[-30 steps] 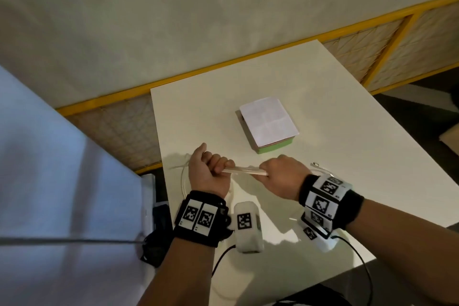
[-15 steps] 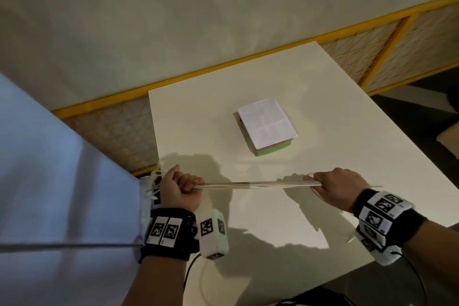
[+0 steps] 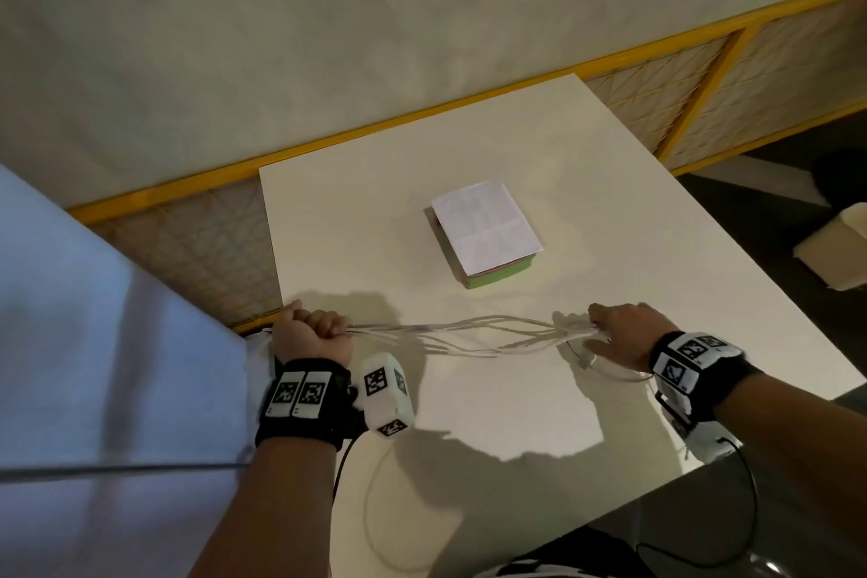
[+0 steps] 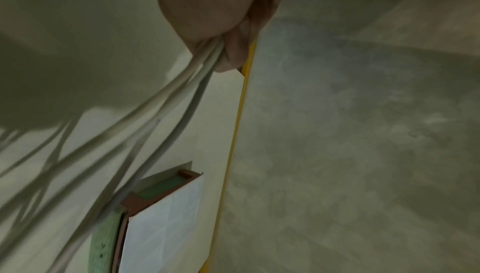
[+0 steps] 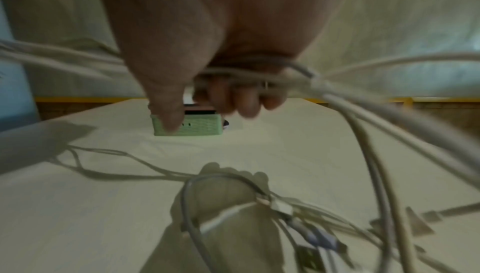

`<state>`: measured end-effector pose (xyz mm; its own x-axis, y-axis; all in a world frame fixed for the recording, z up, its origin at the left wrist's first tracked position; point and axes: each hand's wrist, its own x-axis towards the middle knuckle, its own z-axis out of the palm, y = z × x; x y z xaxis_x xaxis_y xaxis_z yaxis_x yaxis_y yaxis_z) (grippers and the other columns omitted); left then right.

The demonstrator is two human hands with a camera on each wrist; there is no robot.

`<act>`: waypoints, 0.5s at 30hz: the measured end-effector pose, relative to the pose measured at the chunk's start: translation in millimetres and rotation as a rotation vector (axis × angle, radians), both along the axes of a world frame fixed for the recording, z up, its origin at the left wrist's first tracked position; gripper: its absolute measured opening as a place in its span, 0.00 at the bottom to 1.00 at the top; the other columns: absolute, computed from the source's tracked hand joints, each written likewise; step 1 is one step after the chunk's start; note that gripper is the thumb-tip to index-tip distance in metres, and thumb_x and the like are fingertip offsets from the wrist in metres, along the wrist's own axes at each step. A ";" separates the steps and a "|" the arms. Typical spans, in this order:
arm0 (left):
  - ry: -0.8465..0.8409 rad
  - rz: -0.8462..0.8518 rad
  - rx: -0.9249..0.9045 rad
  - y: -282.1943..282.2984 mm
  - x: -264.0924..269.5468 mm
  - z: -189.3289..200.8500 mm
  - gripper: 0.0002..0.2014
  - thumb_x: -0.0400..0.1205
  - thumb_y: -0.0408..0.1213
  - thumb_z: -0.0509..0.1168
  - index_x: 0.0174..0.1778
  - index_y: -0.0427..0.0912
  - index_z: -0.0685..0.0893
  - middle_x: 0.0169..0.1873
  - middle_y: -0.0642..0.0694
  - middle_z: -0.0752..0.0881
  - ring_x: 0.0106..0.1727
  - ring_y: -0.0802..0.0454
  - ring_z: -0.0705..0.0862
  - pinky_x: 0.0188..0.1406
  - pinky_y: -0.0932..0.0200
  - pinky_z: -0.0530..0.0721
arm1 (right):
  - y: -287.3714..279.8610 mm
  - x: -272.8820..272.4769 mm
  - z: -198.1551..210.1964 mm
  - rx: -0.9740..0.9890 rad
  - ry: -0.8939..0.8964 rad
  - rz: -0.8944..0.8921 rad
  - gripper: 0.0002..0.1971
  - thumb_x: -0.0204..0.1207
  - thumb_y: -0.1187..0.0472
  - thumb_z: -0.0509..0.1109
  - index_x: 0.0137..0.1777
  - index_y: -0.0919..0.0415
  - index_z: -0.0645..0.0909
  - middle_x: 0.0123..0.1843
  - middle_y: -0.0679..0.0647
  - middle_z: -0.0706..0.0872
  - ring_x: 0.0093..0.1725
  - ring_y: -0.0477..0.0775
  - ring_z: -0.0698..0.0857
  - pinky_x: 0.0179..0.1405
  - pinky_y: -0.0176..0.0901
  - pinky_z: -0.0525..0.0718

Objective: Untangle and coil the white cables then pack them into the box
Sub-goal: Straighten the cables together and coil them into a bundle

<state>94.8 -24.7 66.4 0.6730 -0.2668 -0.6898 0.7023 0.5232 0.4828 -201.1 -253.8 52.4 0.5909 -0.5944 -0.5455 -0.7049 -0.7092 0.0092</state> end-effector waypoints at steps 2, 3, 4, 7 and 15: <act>0.005 0.008 -0.003 -3.3 -5.1 1.5 0.28 0.83 0.34 0.48 0.13 0.48 0.57 0.10 0.52 0.55 0.11 0.53 0.56 0.13 0.71 0.60 | 3.8 7.1 0.2 0.036 -0.008 0.091 0.33 0.67 0.40 0.68 0.71 0.50 0.66 0.70 0.54 0.78 0.70 0.57 0.75 0.71 0.52 0.66; 0.012 0.005 -0.007 -5.4 -9.0 3.4 0.28 0.83 0.34 0.49 0.14 0.48 0.57 0.10 0.52 0.55 0.11 0.53 0.55 0.13 0.70 0.60 | 8.2 12.8 2.8 0.052 -0.024 0.143 0.42 0.63 0.37 0.70 0.77 0.49 0.59 0.77 0.53 0.71 0.77 0.57 0.68 0.76 0.55 0.59; 0.019 0.003 -0.008 -8.1 -13.2 5.5 0.27 0.83 0.35 0.50 0.14 0.48 0.57 0.10 0.52 0.55 0.11 0.53 0.55 0.13 0.70 0.60 | 15.1 20.8 9.3 0.056 -0.048 0.202 0.49 0.61 0.33 0.70 0.80 0.47 0.53 0.81 0.52 0.63 0.81 0.57 0.59 0.78 0.58 0.52; -0.002 -0.046 -0.004 -20.5 -33.4 19.8 0.22 0.82 0.36 0.52 0.21 0.48 0.56 0.10 0.52 0.55 0.11 0.54 0.55 0.13 0.70 0.59 | 47.0 58.0 33.6 0.101 -0.224 0.343 0.55 0.60 0.28 0.66 0.82 0.49 0.44 0.85 0.52 0.52 0.84 0.58 0.47 0.80 0.60 0.42; -0.029 -0.173 -0.101 -41.2 -75.7 45.2 0.23 0.82 0.39 0.57 0.22 0.48 0.56 0.12 0.53 0.55 0.12 0.55 0.55 0.15 0.68 0.60 | 117.3 129.8 38.5 0.561 -0.597 0.038 0.06 0.80 0.60 0.60 0.46 0.61 0.75 0.39 0.55 0.83 0.39 0.54 0.81 0.39 0.41 0.76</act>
